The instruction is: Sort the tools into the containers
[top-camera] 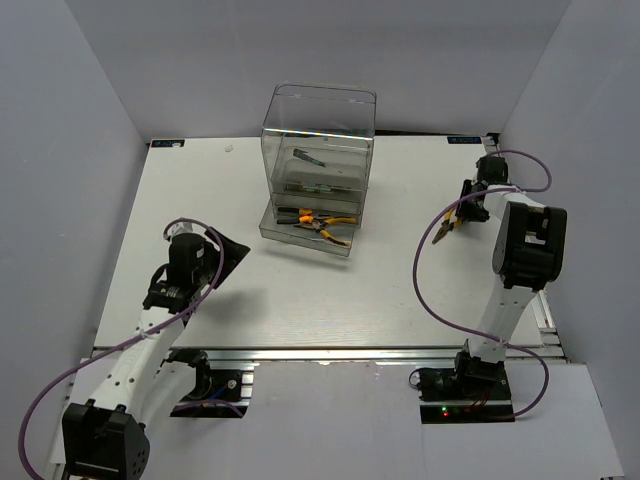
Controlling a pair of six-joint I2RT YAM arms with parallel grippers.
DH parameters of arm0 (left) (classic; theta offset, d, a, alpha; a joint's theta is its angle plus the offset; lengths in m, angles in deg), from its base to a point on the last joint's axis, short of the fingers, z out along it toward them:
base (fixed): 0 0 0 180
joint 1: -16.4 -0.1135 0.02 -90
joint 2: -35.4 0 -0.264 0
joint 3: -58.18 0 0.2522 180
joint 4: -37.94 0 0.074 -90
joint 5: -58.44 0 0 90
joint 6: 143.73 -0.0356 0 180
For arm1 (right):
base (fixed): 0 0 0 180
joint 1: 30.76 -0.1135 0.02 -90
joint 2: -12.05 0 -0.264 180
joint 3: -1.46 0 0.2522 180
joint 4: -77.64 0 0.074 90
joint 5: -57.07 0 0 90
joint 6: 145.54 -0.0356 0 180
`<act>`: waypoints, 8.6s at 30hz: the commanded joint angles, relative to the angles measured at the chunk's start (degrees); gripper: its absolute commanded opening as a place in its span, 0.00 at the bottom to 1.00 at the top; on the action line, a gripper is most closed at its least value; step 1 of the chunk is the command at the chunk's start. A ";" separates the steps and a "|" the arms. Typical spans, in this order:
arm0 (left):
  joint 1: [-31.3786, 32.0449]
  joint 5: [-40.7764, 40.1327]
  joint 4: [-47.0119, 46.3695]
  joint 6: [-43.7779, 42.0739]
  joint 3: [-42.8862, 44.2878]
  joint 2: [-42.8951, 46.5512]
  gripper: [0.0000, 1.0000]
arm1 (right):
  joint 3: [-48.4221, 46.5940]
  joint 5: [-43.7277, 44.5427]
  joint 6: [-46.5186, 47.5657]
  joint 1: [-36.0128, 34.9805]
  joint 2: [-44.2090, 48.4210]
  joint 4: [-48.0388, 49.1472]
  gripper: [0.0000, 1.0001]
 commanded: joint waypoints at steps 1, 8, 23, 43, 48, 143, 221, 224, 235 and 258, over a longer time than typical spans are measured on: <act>-0.42 0.48 0.08 -0.16 2.65 -0.50 0.80 | 0.17 -1.69 -1.03 0.21 -1.46 1.47 0.42; -0.42 0.57 -0.19 0.19 2.66 -1.03 0.79 | 3.59 -5.03 -0.85 0.21 -0.32 1.47 0.08; -0.33 1.27 -2.12 -0.61 1.78 -0.68 0.79 | 0.61 -38.06 24.77 -1.89 15.74 -11.08 0.00; -0.42 1.54 -2.39 -2.10 0.99 2.57 0.80 | -13.43 -37.03 60.17 -43.54 16.34 -19.01 0.00; -0.42 0.75 -0.45 -1.22 0.20 5.82 0.80 | -28.38 -32.20 50.24 -46.63 4.55 -15.16 0.00; -0.33 2.67 -2.28 -2.63 1.60 2.49 0.80 | -16.27 -0.64 42.65 -48.75 -2.69 9.65 0.72; 9.34 10.77 -65.93 30.16 33.50 -79.42 0.25 | 7.38 -63.04 49.34 -17.72 28.69 -8.90 0.31; 9.34 11.12 -65.93 30.16 33.77 -79.78 0.10 | 7.29 -63.04 49.25 -17.64 28.78 -8.90 0.31; 9.34 15.07 -67.51 25.33 22.01 -70.66 0.00 | 7.82 -62.95 49.77 -17.72 28.87 -9.43 0.31; 9.42 20.35 -53.30 13.92 7.84 -47.65 0.72 | 8.87 -60.50 52.05 -17.90 29.13 -12.59 0.45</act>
